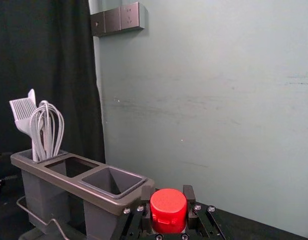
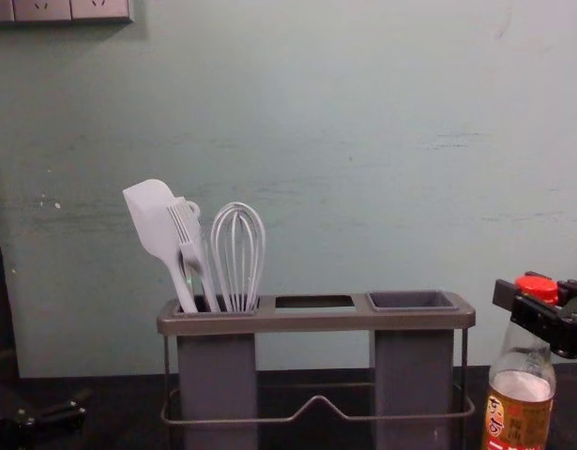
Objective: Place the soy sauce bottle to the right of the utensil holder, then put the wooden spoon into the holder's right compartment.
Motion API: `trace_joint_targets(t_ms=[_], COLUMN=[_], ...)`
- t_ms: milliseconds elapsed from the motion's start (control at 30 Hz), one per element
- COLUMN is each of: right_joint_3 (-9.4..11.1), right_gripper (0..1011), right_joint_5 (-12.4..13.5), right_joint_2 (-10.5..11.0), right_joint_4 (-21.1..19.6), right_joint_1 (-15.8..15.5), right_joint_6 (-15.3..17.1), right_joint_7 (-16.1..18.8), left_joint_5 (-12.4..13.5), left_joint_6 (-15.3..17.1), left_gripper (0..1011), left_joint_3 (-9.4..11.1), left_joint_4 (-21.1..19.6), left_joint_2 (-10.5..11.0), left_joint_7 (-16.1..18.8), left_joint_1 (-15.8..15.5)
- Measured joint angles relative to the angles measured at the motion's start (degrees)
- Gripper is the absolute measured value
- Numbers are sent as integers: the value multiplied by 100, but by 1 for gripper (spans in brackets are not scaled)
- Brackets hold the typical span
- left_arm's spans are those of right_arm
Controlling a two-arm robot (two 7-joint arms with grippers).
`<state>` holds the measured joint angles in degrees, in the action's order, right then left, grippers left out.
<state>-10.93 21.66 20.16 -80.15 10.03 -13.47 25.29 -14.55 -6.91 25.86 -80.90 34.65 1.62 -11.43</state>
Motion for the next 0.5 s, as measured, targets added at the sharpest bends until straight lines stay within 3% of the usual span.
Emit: trace_joint_targets(t_ms=[500], right_joint_3=[3], right_gripper=[380], right_joint_5=[62], right_joint_2=[-40], right_joint_4=[133], right_joint_1=[43], right_joint_6=[-9], right_joint_7=[6], left_joint_5=[0], left_joint_6=[0], left_gripper=[1011], left_joint_3=[0], left_joint_4=[0], left_joint_2=[0], left_joint_7=[0], left_joint_1=[0])
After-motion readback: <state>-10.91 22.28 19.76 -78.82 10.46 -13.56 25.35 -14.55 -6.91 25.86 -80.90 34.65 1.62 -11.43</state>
